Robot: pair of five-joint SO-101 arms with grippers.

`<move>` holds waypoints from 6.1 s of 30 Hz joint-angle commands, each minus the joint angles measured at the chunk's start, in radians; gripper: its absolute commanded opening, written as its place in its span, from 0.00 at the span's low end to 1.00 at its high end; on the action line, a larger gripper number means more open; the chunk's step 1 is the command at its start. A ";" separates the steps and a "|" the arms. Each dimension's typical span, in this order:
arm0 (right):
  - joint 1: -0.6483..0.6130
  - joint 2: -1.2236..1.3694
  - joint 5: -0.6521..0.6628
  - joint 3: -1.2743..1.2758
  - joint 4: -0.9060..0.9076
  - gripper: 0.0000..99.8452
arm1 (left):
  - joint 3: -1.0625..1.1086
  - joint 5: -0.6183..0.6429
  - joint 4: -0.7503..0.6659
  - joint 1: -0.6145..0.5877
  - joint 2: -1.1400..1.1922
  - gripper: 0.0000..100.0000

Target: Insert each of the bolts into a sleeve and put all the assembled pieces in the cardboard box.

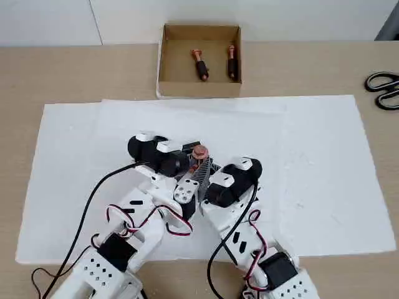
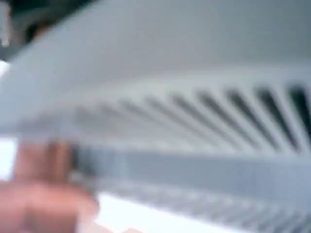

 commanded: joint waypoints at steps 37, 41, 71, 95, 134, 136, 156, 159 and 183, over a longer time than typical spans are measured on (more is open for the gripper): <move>0.004 -0.010 -0.009 0.006 -0.019 0.00 | -0.108 -0.008 0.114 -0.181 -0.021 0.13; 0.012 -0.010 -0.009 0.006 0.001 0.00 | -0.116 -0.008 0.117 -0.278 -0.021 0.13; 0.360 0.087 0.173 -0.562 0.326 0.00 | -0.426 -0.612 1.023 -1.234 -0.018 0.14; 0.380 2.023 0.172 -1.870 -0.447 0.00 | -0.407 -0.611 1.023 -1.234 -0.018 0.14; 0.380 2.947 0.175 -2.639 -0.441 0.24 | -0.381 -0.611 1.023 -1.234 -0.018 0.14; 0.380 2.947 0.175 -2.693 -0.437 0.24 | -0.381 -0.611 1.022 -1.234 -0.018 0.14; 0.378 2.807 0.172 -3.363 0.794 0.24 | -0.380 -0.611 1.020 -1.234 -0.018 0.14; 0.374 2.753 0.170 -3.363 1.003 0.24 | -0.366 -0.611 1.016 -1.234 -0.018 0.14; 0.412 2.267 0.176 -3.353 1.196 0.24 | -0.358 -0.611 1.003 -1.232 -0.018 0.14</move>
